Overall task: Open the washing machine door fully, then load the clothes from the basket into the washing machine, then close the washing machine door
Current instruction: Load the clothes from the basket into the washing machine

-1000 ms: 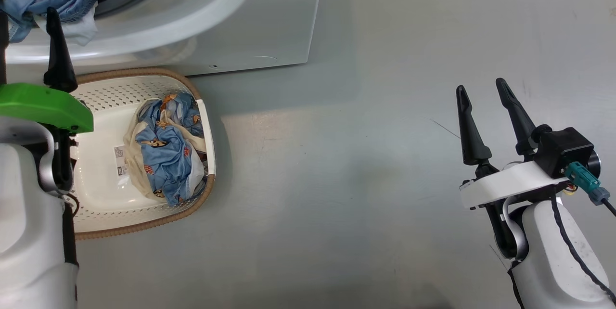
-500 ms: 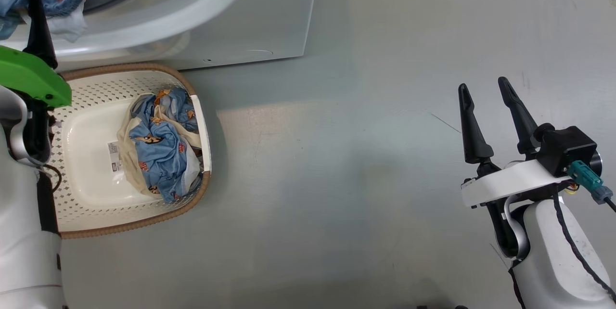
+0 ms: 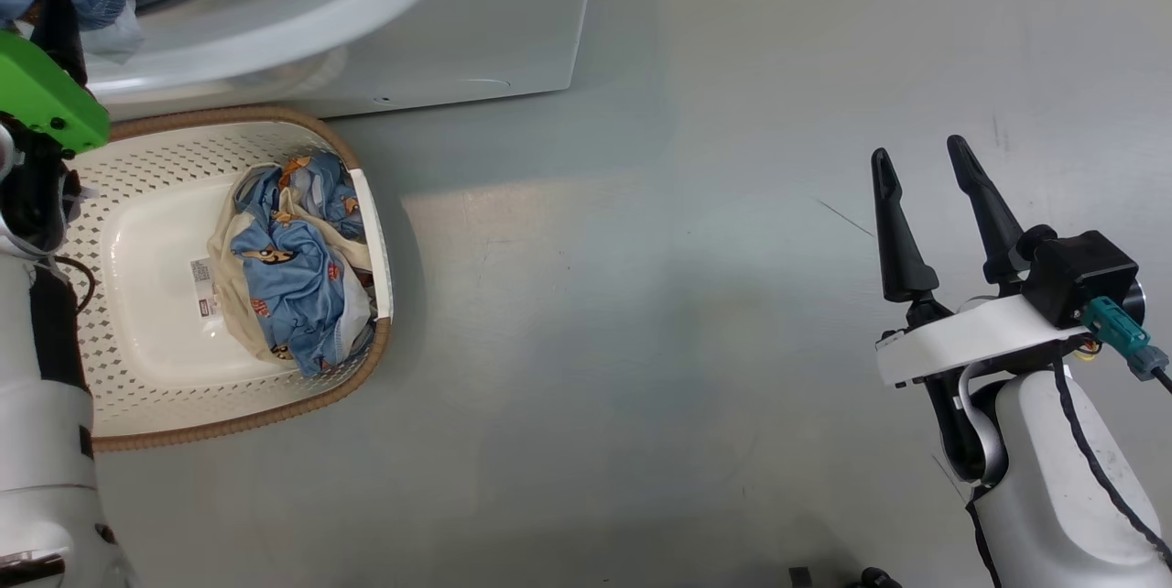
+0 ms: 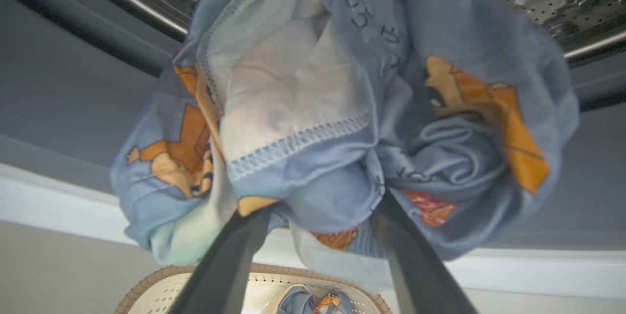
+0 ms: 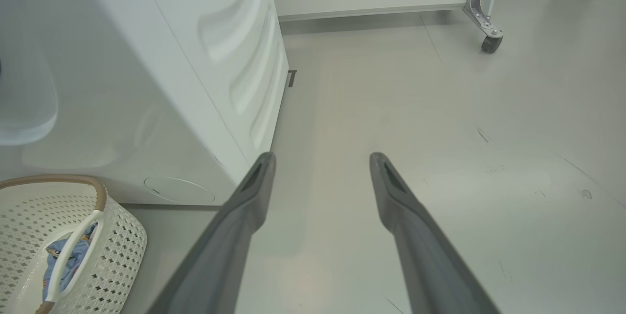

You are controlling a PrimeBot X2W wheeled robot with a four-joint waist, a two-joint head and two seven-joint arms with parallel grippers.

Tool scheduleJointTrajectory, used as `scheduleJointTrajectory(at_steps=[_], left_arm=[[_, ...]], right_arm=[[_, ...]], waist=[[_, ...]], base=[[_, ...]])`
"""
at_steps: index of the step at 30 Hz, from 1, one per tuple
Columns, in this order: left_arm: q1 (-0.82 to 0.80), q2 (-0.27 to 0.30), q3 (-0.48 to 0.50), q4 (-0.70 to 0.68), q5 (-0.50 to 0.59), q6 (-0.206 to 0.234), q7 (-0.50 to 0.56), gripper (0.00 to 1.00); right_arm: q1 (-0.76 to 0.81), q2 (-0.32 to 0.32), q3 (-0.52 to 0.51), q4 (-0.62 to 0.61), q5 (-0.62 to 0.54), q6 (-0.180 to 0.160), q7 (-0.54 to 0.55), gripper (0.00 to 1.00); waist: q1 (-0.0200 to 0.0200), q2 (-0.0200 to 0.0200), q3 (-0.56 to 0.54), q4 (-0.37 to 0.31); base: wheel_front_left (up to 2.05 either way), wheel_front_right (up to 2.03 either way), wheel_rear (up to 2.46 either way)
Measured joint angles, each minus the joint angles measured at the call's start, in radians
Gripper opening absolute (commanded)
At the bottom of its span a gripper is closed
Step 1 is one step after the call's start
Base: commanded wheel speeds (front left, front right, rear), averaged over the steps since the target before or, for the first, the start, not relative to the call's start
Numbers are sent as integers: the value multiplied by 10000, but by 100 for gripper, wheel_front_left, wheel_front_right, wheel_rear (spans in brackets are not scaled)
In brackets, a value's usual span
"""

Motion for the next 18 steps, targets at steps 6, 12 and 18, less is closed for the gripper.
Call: scheduleJointTrajectory(at_steps=[6,12,18], left_arm=[[-247,104,-59,205,29,65,217,0],[-474,165,-426,58,414,65,-328,0],[-1021,426,-792,-362,748,-17,-1158,0]], right_arm=[[-19,8,12,19,13,0,0,100],[-37,23,8,31,17,0,0,100],[-84,25,8,46,44,0,0,100]], waist=[[0,0,48,-28],[0,0,19,-10],[0,0,-36,34]], base=[[0,0,0],[0,0,0],[0,0,0]])
